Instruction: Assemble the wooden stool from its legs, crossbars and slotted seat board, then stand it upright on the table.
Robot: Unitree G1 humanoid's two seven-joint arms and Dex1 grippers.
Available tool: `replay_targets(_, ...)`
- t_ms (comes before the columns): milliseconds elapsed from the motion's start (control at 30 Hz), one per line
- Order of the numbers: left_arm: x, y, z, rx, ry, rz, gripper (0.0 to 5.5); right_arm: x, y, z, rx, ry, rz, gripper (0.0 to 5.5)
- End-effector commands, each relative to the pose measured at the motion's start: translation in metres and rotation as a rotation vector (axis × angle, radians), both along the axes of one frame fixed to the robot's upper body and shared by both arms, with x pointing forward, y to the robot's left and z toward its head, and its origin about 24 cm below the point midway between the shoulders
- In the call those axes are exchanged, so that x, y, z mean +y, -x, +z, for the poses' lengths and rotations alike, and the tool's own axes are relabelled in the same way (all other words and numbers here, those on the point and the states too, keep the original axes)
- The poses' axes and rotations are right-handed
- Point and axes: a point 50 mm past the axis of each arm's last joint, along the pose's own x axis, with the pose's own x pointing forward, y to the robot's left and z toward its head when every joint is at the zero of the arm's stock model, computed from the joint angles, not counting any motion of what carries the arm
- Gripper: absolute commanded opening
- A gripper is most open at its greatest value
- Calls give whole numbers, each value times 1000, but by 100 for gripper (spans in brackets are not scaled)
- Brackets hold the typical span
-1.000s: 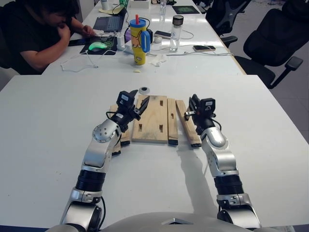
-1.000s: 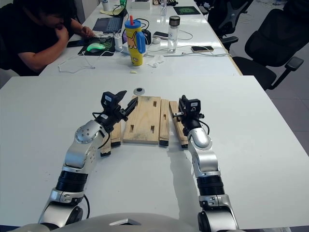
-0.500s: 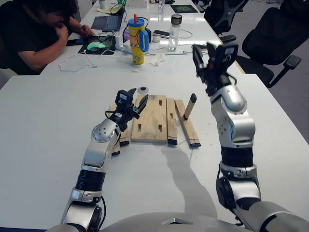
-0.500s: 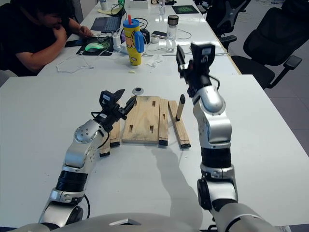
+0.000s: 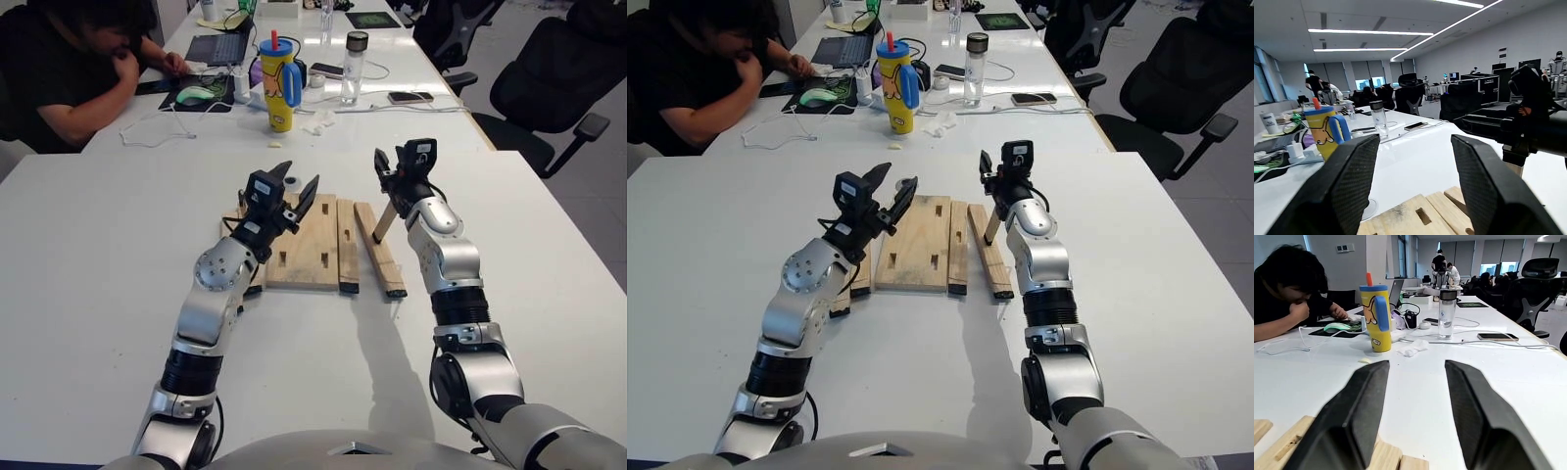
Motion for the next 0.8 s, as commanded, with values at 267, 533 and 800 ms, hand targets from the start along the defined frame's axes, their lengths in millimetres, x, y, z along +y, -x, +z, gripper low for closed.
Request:
replay_targets(267,63,22,-16,-13,-210,522,269,2,30,64,-399,16,-48,210)
replay_targets(533,52,3,-55,265,-215,529,269,8,21,45,-247,-90,-10,210)
replay_targets(800,50,-15,-63,310,-175,573,269,10,19,42,-210,-105,9,210)
